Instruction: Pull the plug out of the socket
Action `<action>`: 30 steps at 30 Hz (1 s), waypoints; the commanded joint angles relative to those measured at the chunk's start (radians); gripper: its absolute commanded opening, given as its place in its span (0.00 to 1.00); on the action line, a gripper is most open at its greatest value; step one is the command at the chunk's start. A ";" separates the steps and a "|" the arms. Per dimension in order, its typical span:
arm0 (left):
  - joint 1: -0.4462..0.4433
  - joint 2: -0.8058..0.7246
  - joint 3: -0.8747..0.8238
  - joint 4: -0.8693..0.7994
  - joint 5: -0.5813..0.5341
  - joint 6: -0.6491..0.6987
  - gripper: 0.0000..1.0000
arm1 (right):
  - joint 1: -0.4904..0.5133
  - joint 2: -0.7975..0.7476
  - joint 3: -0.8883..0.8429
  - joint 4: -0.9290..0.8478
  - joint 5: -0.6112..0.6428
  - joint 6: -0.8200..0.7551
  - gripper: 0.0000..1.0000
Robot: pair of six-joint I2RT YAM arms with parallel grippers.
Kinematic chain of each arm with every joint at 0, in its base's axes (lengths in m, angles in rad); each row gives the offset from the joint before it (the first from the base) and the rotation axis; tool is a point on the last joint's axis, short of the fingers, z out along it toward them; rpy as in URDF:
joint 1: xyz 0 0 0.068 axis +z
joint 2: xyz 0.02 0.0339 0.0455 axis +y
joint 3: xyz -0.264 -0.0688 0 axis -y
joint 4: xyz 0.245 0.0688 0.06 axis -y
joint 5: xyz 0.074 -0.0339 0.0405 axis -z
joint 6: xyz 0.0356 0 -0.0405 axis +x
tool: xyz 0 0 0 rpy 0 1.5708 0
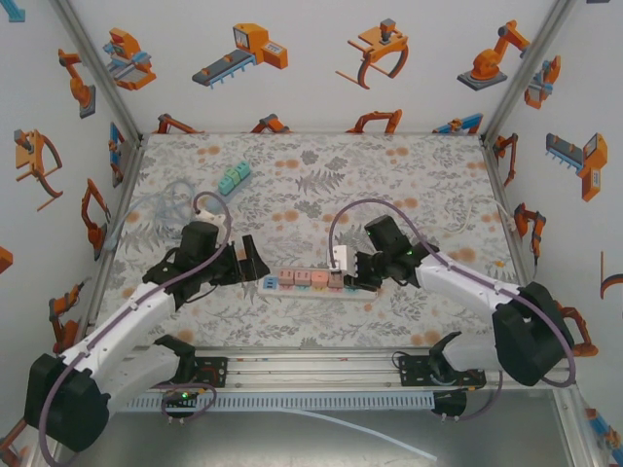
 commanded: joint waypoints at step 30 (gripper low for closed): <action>-0.149 0.427 0.109 -0.050 -0.129 -0.053 0.44 | 0.005 0.039 0.093 -0.037 -0.077 -0.044 0.19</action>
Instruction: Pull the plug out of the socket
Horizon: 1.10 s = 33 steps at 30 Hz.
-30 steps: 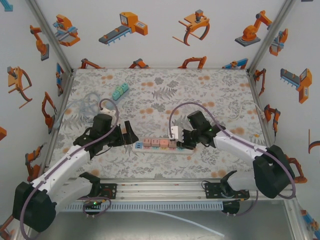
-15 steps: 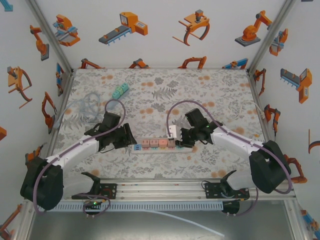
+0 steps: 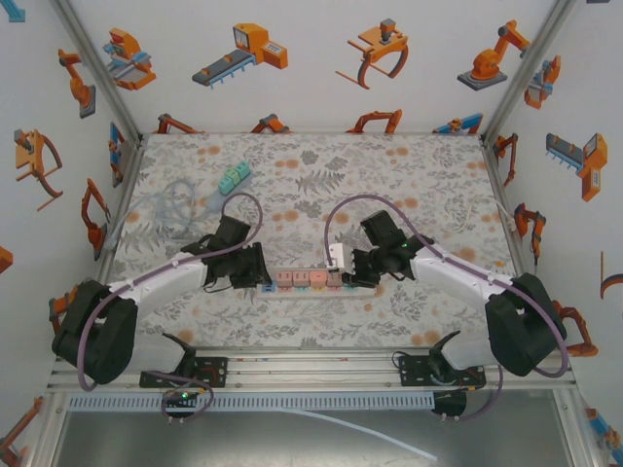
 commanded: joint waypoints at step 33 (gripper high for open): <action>-0.109 -0.140 0.124 -0.150 -0.166 0.057 0.49 | 0.007 -0.301 0.062 0.083 0.175 0.509 0.16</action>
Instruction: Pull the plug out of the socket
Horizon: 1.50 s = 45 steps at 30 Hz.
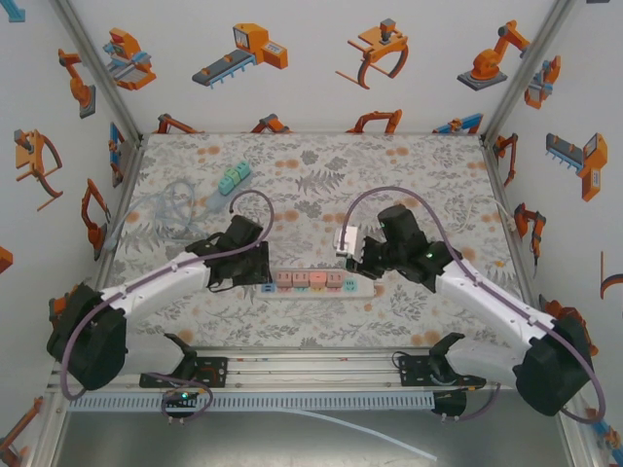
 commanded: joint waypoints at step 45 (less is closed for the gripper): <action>-0.033 -0.363 -0.005 0.319 0.552 0.263 0.97 | 0.003 -0.378 -0.567 0.269 0.315 1.634 0.25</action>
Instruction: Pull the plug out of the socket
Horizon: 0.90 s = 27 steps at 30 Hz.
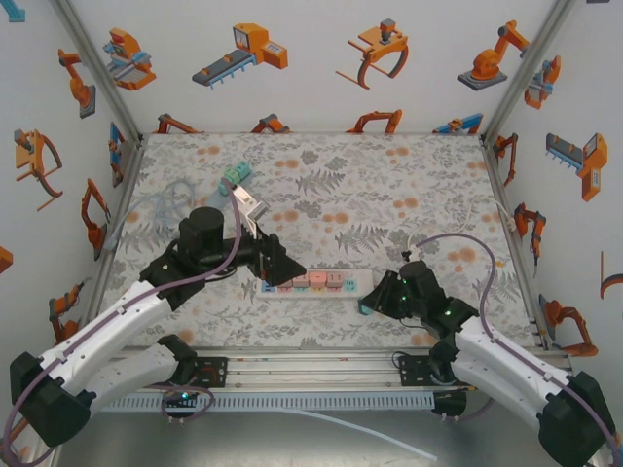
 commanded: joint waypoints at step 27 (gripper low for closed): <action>-0.007 0.001 -0.017 -0.024 -0.061 0.015 0.97 | 0.004 -0.081 0.009 -0.180 0.156 0.042 0.58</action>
